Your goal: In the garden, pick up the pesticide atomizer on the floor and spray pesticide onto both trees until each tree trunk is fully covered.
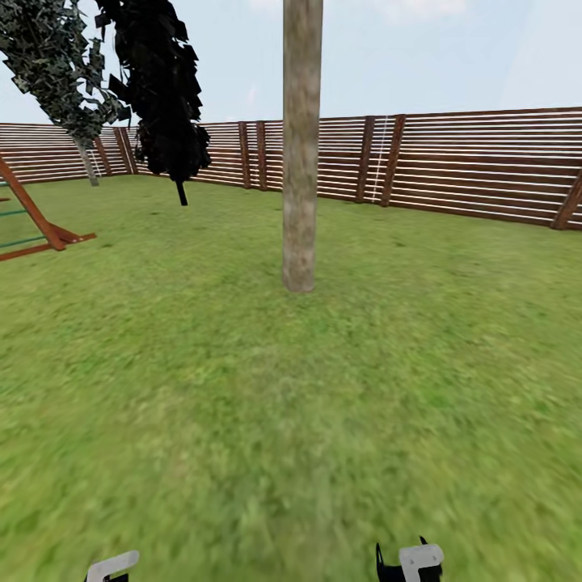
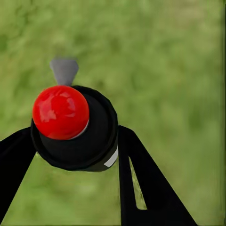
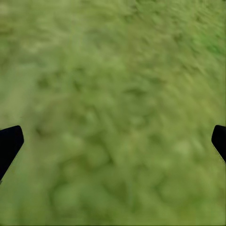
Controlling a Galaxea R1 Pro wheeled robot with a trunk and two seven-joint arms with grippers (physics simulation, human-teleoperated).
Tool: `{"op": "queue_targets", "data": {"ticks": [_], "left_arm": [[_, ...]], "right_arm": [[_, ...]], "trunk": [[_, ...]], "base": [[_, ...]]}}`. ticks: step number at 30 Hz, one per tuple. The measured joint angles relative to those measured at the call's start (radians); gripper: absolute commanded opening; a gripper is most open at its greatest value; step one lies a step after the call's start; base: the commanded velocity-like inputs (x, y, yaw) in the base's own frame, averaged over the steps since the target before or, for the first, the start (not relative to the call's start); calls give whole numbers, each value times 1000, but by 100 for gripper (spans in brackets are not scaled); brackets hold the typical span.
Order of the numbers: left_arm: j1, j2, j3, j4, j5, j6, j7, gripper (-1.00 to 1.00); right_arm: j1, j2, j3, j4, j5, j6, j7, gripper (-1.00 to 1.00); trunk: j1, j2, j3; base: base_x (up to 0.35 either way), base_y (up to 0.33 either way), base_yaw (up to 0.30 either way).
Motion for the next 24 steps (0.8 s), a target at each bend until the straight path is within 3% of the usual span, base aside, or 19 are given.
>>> {"op": "queue_targets", "data": {"ticks": [24], "left_arm": [[0,3,1,-1,-3,0,0,-100]], "right_arm": [[0,0,0,0,0,0,0,100]], "trunk": [[0,0,0]], "base": [[339,0,0]]}}
